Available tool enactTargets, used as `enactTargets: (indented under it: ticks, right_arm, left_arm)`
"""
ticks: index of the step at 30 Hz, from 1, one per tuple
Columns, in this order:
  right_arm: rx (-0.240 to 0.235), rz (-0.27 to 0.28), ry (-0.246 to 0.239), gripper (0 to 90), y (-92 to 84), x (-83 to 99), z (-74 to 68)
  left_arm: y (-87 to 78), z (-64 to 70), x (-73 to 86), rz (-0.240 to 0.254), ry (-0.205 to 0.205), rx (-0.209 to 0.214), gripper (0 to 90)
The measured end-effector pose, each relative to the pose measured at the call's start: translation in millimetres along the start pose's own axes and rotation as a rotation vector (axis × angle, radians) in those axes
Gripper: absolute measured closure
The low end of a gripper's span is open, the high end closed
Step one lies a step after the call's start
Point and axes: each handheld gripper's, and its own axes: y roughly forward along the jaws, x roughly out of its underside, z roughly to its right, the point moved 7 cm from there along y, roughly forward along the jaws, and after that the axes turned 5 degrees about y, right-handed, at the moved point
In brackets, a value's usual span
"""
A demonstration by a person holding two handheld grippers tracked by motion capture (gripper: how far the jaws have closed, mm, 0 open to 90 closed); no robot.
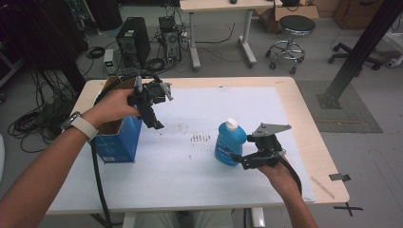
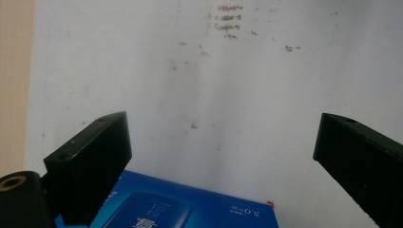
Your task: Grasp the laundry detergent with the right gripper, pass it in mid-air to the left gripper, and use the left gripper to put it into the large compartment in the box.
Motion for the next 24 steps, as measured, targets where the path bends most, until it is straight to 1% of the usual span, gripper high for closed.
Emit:
enactTargets:
  ticks: [5, 8, 12, 14, 24]
  right_arm:
    - [-0.002, 0.012, 0.004, 6.7, 4.6, -0.1, 0.1]
    - [-0.005, 0.016, 0.008, 6.7, 8.3, 0.6, 0.3]
    - [-0.006, 0.036, 0.017, 7.0, 14.0, 1.3, 1.1]
    - [-0.006, 0.04, 0.019, 7.0, 15.0, 1.4, 1.3]
    - [-0.017, 0.073, 0.034, 7.4, 26.2, 2.5, 2.7]
  left_arm:
    - [0.7, 0.1, -0.2, 0.003, -0.002, -0.001, 5.8]
    - [0.8, -0.5, -0.2, -0.002, 0.003, -0.001, 5.9]
    - [1.5, -0.2, -1.2, 0.004, -0.001, 0.0, 5.8]
    - [1.3, -0.7, -0.9, -0.002, 0.004, 0.0, 5.9]
    - [1.5, -1.0, 0.2, 0.006, -0.005, 0.0, 5.9]
